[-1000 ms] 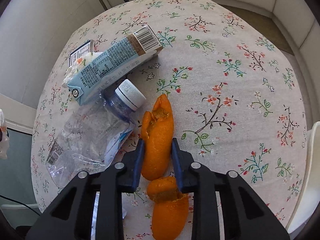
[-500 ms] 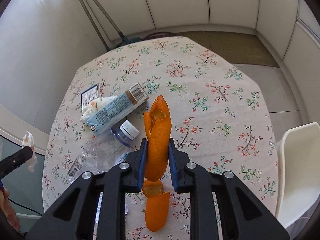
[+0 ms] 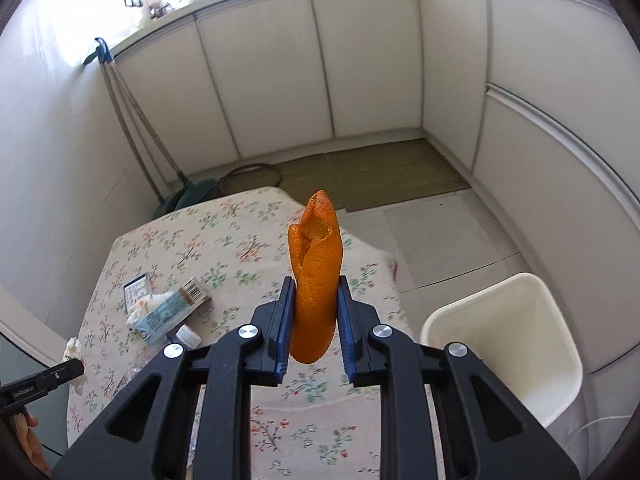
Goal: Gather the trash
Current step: 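Carry the orange peel over the white bin and open the right tool, then carry the white tissue over the white bin and open the left tool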
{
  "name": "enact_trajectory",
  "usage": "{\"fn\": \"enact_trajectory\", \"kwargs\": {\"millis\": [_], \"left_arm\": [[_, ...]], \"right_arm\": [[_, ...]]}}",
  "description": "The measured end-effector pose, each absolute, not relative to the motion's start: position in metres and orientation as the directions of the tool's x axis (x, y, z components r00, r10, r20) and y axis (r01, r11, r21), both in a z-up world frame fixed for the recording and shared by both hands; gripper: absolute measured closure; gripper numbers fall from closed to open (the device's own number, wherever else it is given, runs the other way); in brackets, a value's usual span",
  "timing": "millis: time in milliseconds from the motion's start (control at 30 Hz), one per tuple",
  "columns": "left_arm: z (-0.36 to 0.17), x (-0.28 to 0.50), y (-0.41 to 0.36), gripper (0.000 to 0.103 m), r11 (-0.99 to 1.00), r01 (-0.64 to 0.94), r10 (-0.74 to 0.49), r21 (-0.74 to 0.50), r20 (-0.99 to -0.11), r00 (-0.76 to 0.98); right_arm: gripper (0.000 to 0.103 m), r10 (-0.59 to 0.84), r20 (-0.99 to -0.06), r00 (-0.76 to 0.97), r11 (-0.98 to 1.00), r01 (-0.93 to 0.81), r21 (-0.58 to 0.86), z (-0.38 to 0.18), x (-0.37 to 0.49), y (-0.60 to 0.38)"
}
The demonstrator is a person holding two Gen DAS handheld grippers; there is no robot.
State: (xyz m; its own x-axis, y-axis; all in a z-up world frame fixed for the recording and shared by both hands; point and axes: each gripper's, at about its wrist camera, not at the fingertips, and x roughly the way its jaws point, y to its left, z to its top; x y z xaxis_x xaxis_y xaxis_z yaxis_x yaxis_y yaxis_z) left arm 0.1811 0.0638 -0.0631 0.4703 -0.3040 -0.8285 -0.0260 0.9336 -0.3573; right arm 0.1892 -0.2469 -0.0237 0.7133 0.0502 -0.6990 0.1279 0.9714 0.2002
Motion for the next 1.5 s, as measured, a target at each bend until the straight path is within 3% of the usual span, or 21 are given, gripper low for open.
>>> {"fn": "enact_trajectory", "kwargs": {"millis": [267, 433, 467, 533, 700, 733, 867, 1133, 1500], "left_arm": [[-0.068, 0.179, 0.027, 0.072, 0.935, 0.028, -0.325, -0.354, -0.820, 0.472], [-0.059, 0.176, -0.004, 0.071, 0.927, 0.079, -0.353, -0.367, -0.782, 0.513], [-0.058, 0.175, -0.010, 0.071, 0.925, 0.090, -0.360, -0.369, -0.775, 0.520], [-0.053, 0.174, -0.026, 0.071, 0.920, 0.118, -0.376, -0.374, -0.758, 0.532], [-0.048, 0.172, -0.074, 0.071, 0.907, 0.201, -0.418, -0.371, -0.728, 0.543], [-0.047, 0.171, -0.083, 0.071, 0.900, 0.213, -0.432, -0.380, -0.721, 0.542], [-0.047, 0.170, -0.125, 0.071, 0.872, 0.257, -0.488, -0.416, -0.698, 0.524], [-0.037, 0.171, -0.224, 0.071, 0.844, 0.372, -0.531, -0.385, -0.693, 0.488], [-0.029, 0.173, -0.327, 0.070, 0.793, 0.504, -0.575, -0.342, -0.695, 0.432]], "right_arm": [[0.082, -0.198, -0.635, 0.747, 0.923, 0.360, 0.135, -0.012, 0.159, -0.319], [0.075, -0.355, -0.601, 0.716, 0.872, 0.485, 0.063, -0.014, 0.141, -0.355], [0.070, -0.371, -0.598, 0.710, 0.867, 0.495, 0.050, -0.014, 0.138, -0.361], [0.042, -0.405, -0.579, 0.708, 0.855, 0.518, 0.035, -0.012, 0.131, -0.371], [0.011, -0.520, -0.472, 0.712, 0.805, 0.594, 0.010, 0.004, 0.099, -0.394], [0.009, -0.544, -0.450, 0.708, 0.789, 0.614, 0.013, 0.007, 0.091, -0.398], [0.007, -0.589, -0.414, 0.694, 0.744, 0.666, 0.058, 0.016, 0.067, -0.428], [0.007, -0.577, -0.484, 0.658, 0.671, 0.720, 0.178, 0.010, 0.038, -0.489], [0.007, -0.570, -0.519, 0.637, 0.621, 0.748, 0.236, 0.004, 0.013, -0.522]]}}
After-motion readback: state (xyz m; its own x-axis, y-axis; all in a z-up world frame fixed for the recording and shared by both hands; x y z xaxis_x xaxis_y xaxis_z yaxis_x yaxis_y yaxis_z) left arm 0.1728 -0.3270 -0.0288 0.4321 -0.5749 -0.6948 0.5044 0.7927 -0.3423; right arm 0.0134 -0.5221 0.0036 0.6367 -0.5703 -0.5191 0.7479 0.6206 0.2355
